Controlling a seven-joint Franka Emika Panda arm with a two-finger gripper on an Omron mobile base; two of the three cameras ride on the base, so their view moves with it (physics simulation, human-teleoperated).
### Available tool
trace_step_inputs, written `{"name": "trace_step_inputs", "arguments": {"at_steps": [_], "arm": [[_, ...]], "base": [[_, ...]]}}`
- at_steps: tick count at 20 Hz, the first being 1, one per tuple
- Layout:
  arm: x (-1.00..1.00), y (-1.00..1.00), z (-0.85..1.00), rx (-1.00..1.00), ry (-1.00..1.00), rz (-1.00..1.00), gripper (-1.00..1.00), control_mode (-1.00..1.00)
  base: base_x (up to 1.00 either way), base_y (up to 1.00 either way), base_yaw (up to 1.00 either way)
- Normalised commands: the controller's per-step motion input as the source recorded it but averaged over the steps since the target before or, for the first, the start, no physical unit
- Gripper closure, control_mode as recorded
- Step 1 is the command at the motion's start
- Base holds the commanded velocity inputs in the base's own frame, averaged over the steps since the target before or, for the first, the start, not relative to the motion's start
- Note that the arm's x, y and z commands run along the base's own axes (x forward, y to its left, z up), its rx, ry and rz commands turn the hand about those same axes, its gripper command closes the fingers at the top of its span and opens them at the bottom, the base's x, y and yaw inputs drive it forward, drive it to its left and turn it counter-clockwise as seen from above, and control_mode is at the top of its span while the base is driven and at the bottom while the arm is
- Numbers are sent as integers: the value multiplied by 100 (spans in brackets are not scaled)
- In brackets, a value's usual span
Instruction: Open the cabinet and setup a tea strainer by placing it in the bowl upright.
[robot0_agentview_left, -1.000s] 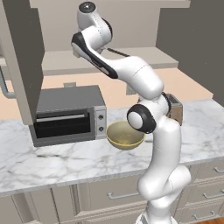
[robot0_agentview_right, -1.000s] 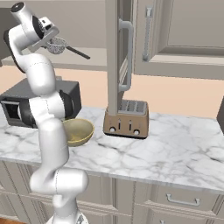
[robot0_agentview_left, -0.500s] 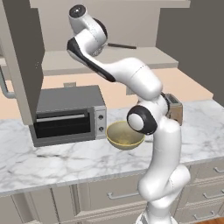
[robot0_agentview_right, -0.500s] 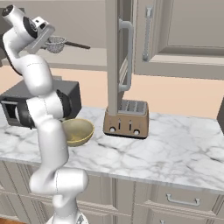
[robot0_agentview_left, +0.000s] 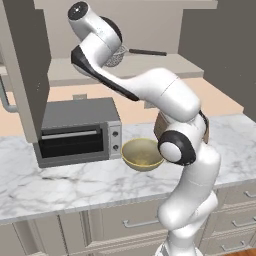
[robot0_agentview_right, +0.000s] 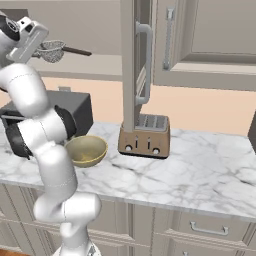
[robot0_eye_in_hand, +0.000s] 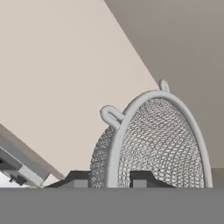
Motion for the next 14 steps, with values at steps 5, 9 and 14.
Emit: {"name": "trace_step_inputs", "arguments": {"at_steps": [5, 9, 14], "arm": [[-100, -55, -12, 0, -14, -25, 100, -100], [-100, -69, 0, 0, -10, -22, 100, -100], [-100, -54, 0, 0, -3, -25, 100, -100]], "base": [[0, 0, 0], [0, 0, 0], [0, 0, 0]]}}
